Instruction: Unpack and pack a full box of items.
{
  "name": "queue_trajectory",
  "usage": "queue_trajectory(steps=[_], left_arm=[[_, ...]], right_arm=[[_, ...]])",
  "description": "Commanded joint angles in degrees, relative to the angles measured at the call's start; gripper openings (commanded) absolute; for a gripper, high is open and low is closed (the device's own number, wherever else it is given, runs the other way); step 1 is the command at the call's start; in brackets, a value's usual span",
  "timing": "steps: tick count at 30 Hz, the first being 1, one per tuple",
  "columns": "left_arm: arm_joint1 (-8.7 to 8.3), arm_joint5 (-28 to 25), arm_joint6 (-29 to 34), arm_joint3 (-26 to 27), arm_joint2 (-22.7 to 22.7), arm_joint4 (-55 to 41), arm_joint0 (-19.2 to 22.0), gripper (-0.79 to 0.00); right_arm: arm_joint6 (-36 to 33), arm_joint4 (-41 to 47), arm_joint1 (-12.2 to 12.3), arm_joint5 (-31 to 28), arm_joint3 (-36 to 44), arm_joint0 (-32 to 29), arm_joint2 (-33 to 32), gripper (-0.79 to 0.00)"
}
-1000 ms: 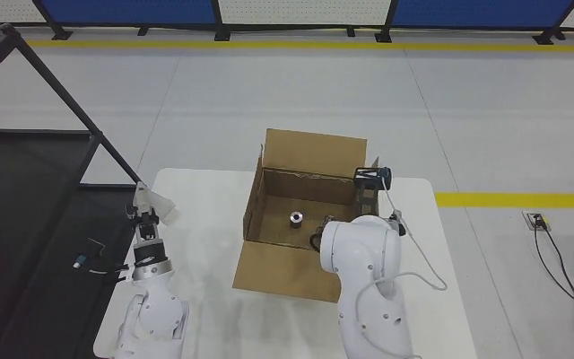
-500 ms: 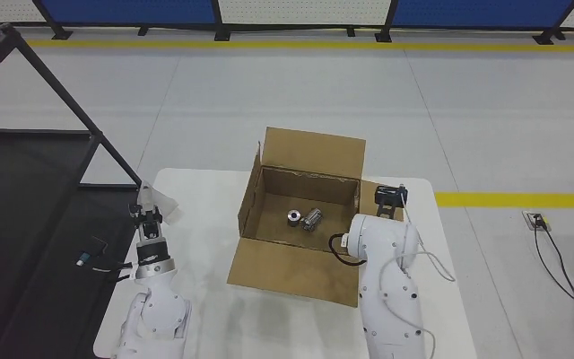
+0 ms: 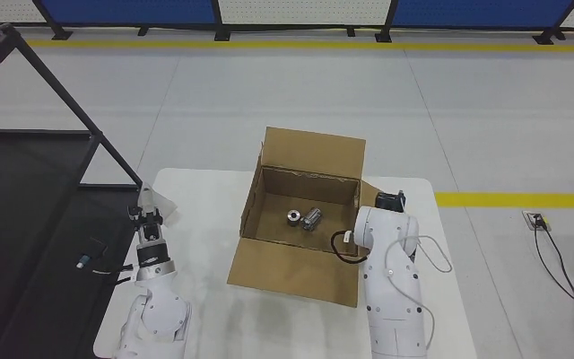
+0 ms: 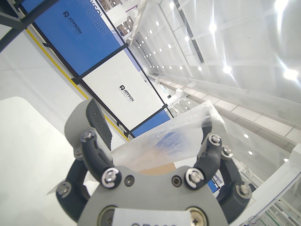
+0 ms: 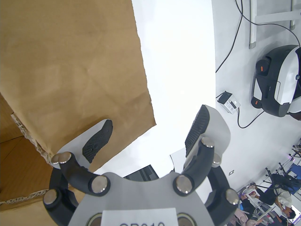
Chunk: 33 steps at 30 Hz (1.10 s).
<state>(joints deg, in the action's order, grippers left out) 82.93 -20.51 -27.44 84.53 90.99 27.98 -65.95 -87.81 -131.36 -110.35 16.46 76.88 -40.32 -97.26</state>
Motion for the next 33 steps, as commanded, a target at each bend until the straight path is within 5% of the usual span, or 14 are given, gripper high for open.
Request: queue_trajectory(steps=[1, 12, 18, 27, 33], left_arm=[[0.01, 0.1, 0.1, -0.1, -0.1, 0.0, 0.1, 0.0], [0.08, -0.1, -0.2, 0.2, -0.3, 0.5, -0.4, 0.0], [0.06, -0.2, -0.3, 0.7, 0.1, 0.4, -1.0, 0.0], [-0.01, -0.7, -0.9, 1.4, 1.2, -0.2, -2.0, 0.0], [-0.14, -1.3, -1.8, 2.0, 3.1, -1.7, -3.3, 0.0]], right_arm=[[0.3, 0.4, 0.0, 0.3, -0.4, 0.1, -0.5, 0.0], [2.3, 3.2, 0.2, 0.2, -0.8, -0.2, -1.9, 0.0], [4.5, 3.8, 0.1, 3.5, 5.7, -1.6, -0.1, 0.0], [13.7, 16.5, 0.9, 5.1, 21.0, -6.5, 13.8, 0.0], [19.9, 21.0, 1.0, 2.2, 21.6, -6.6, 22.3, 0.0]])
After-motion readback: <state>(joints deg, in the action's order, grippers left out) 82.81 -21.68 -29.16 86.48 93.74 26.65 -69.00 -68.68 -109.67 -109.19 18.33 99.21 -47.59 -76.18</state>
